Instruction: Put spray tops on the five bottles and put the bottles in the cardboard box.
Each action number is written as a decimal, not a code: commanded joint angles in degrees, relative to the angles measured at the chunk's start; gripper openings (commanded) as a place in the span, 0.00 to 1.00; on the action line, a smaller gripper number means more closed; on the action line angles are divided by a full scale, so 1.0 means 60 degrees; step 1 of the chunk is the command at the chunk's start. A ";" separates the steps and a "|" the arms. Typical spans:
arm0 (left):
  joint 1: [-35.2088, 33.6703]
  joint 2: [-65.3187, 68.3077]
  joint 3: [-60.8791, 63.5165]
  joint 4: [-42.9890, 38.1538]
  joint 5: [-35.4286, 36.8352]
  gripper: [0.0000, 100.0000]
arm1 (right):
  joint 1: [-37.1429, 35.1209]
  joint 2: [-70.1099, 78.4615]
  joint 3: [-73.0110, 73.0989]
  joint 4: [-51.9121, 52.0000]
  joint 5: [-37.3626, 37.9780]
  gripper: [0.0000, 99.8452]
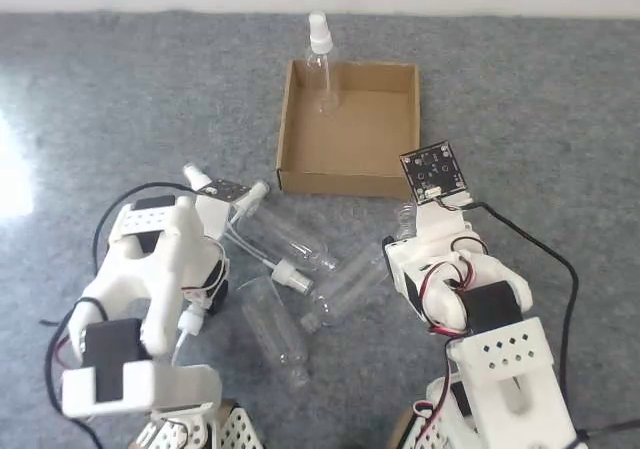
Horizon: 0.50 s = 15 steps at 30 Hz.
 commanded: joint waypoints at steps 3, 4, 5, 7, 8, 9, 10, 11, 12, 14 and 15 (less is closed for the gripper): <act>-0.0059 0.0044 -0.1531 0.1128 0.0044 0.01 | 0.0110 -0.0315 -0.0059 -0.0242 0.0044 0.10; -0.0059 0.0044 -0.1722 0.1289 0.0044 0.01 | 0.0110 -0.0344 -0.0059 -0.0242 0.0029 0.10; -0.0059 0.0044 -0.1897 0.1451 0.0044 0.01 | 0.0110 -0.0388 -0.0059 -0.0242 0.0029 0.10; -0.0059 0.0044 -0.2220 0.1729 0.0044 0.01 | 0.0095 -0.0418 -0.0059 -0.0242 0.0015 0.09; -0.0059 0.0044 -0.2352 0.1861 0.0044 0.01 | 0.0095 -0.0418 -0.0059 -0.0242 0.0015 0.09; -0.0059 0.0044 -0.2484 0.1963 0.0059 0.01 | 0.0095 -0.0418 -0.0059 -0.0242 0.0015 0.09; -0.0059 0.0044 -0.2586 0.2037 0.0073 0.01 | 0.0081 -0.0418 -0.0059 -0.0242 0.0015 0.09; -0.0059 0.0044 -0.2674 0.2110 0.0073 0.01 | 0.0066 -0.0418 -0.0059 -0.0242 0.0015 0.09; -0.0059 0.0044 -0.2777 0.2168 0.0073 0.01 | 0.0066 -0.0418 -0.0059 -0.0242 0.0015 0.09; -0.0059 0.0044 -0.2967 0.2315 0.0088 0.01 | 0.0051 -0.0418 -0.0059 -0.0256 0.0015 0.09; -0.0059 0.0029 -0.3084 0.2403 0.0088 0.01 | 0.0051 -0.0418 -0.0059 -0.0256 0.0015 0.09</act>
